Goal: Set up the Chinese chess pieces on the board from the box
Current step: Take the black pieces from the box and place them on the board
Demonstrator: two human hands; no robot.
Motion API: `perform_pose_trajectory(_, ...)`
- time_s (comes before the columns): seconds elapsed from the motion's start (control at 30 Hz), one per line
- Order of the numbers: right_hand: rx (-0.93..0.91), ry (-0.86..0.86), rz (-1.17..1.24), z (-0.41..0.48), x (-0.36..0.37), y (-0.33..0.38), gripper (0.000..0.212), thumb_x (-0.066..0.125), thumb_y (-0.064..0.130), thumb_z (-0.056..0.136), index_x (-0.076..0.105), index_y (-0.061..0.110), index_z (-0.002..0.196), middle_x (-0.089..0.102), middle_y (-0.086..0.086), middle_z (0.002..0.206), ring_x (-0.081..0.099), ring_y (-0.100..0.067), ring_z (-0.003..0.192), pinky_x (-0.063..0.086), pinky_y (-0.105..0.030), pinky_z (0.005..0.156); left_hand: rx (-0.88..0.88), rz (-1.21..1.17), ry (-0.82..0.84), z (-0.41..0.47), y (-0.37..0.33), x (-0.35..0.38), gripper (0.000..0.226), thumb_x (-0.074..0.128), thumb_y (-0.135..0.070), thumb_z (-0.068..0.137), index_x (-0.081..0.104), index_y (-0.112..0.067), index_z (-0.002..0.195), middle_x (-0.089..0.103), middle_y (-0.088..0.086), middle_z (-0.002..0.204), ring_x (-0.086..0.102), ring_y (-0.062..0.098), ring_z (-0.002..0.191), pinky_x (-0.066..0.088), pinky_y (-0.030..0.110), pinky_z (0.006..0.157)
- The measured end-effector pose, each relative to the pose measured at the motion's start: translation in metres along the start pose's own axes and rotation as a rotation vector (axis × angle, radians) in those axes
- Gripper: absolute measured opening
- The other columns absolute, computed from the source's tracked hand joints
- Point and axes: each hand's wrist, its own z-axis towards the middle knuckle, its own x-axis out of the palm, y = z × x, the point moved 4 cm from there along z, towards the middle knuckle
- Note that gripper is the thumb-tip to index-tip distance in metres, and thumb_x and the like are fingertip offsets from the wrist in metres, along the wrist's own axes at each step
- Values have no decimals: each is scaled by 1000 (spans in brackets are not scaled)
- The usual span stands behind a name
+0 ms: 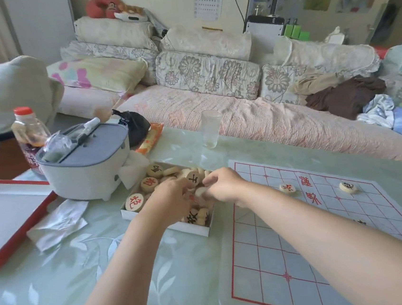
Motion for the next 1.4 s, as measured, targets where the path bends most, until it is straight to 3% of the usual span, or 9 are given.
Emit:
perform_pose_trajectory(0.1,165,75,389,-1,0,-3,21,70,-1,82,66,11,98,64,-6,80,48,-12,54,33,-21,45,43,-143,56,0,-14,0,38,72,-32,77,61,-28,113,64,-7,100,60,12,85,48,22,71)
perform_pose_trajectory(0.2,236,221,559,-4,1,-1,8,59,5,93,61,12,89,59,0,55,42,-6,44,28,-14,39,18,-224,50,2,-20,1,46,76,-28,74,60,-31,116,64,-10,102,61,8,87,44,18,70)
perform_pose_trajectory(0.37,193,218,510,-9,-7,-1,19,53,29,98,62,12,98,65,-4,81,54,-16,57,30,-21,42,-62,-281,-32,10,-10,-10,25,64,-28,85,64,-26,110,69,-6,94,66,14,84,55,34,75)
perform_pose_trajectory(0.57,-185,185,-128,-25,-11,-1,22,59,3,90,70,20,100,72,-4,110,59,-13,62,46,-19,47,-158,-323,-63,10,6,-14,26,53,-16,94,61,-22,118,68,2,104,65,21,91,57,43,79)
perform_pose_trajectory(0.77,-317,245,-270,-28,5,-9,29,71,10,87,74,26,111,72,5,111,57,1,67,44,-5,59,-129,-192,-90,5,6,-18,32,51,-14,95,60,-22,125,65,-2,113,55,13,91,43,21,69)
perform_pose_trajectory(0.9,-352,268,-278,-29,5,-9,23,75,20,88,74,22,111,65,13,98,54,5,75,36,2,61,-97,-189,-67,4,4,-15,34,55,-12,93,62,-22,125,66,-2,115,58,13,90,43,21,70)
perform_pose_trajectory(1.1,-240,209,19,-32,-13,-20,13,63,10,96,61,22,101,65,2,97,62,-13,63,42,-18,44,-103,-240,-56,0,-6,-17,42,47,-8,92,53,-40,117,59,-4,107,64,16,78,57,35,59)
perform_pose_trajectory(1.2,-178,160,72,-37,-32,-38,17,61,14,98,60,20,114,65,-5,96,64,-14,65,41,-24,44,-58,-230,-52,2,-22,-11,40,48,-6,91,61,-39,110,59,-4,112,63,14,78,50,26,50)
perform_pose_trajectory(1.4,-38,93,38,-66,-79,-94,16,56,12,100,64,17,113,69,-8,98,63,-12,70,39,-25,53,18,-164,65,0,-75,21,30,60,-21,89,65,-40,112,60,-11,101,58,11,89,43,23,71)
